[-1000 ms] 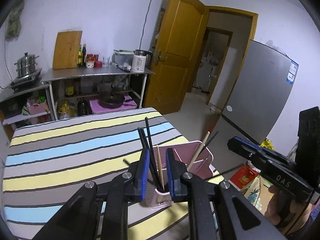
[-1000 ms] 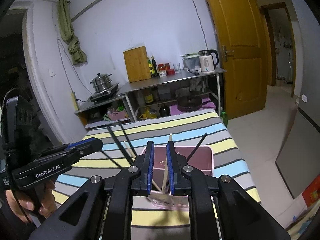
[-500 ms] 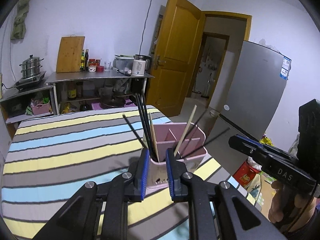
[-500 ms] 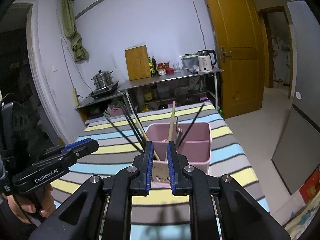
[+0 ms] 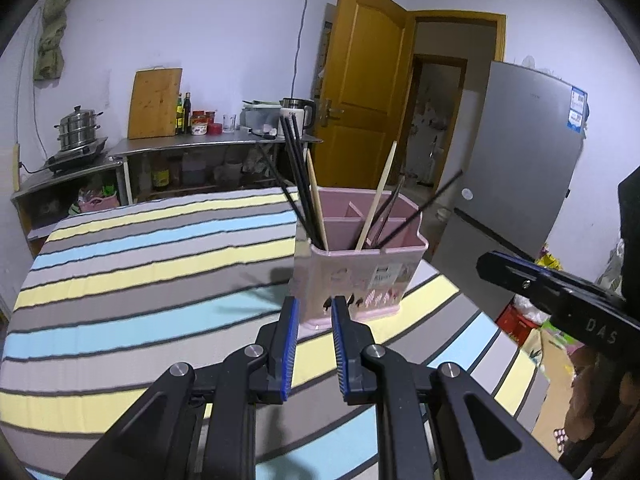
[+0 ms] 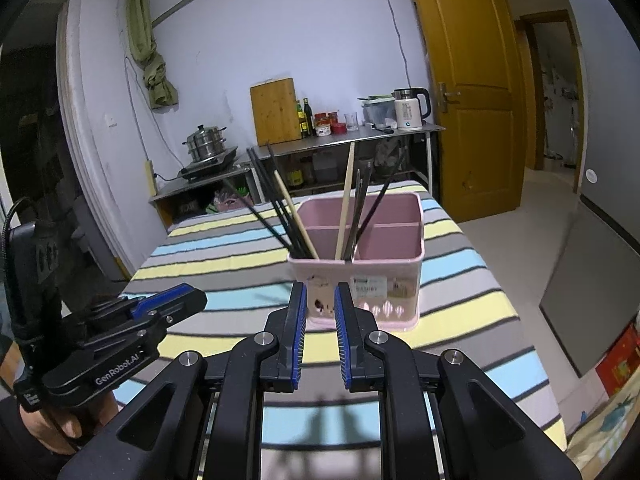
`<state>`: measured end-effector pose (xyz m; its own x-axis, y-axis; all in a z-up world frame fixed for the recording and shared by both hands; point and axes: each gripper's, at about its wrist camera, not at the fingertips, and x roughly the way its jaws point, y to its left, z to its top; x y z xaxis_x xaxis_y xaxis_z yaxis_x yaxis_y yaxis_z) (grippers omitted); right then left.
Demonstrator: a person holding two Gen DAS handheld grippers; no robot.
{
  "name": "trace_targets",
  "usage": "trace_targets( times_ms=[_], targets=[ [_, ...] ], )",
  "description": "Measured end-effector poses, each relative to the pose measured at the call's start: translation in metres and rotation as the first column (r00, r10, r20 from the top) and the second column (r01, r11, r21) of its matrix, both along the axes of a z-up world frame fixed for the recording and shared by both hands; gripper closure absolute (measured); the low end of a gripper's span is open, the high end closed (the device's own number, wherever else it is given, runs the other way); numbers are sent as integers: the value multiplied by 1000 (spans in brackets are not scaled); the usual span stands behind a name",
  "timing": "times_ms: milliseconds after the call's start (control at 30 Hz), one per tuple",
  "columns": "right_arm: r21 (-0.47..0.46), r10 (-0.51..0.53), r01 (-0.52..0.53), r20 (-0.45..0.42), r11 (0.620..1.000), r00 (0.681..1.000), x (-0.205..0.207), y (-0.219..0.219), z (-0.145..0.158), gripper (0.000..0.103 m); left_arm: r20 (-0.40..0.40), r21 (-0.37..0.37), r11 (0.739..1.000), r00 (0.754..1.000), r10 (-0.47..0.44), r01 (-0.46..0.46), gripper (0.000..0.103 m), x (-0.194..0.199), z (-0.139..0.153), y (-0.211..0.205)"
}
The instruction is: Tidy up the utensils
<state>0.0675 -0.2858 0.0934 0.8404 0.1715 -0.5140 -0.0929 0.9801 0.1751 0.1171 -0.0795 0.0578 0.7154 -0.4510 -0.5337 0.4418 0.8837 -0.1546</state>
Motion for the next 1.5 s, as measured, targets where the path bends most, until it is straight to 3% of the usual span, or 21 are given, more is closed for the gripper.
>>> trace_targets(
  times_ms=[500, 1500],
  targets=[
    [-23, -44, 44, -7, 999, 999, -22, 5, -27, 88, 17, -10, 1000, 1000, 4, -4, 87, -23, -21, 3],
    [-34, -61, 61, -10, 998, 998, -29, 5, -32, 88, 49, 4, 1000, 999, 9, -9, 87, -32, -24, -2]
  ],
)
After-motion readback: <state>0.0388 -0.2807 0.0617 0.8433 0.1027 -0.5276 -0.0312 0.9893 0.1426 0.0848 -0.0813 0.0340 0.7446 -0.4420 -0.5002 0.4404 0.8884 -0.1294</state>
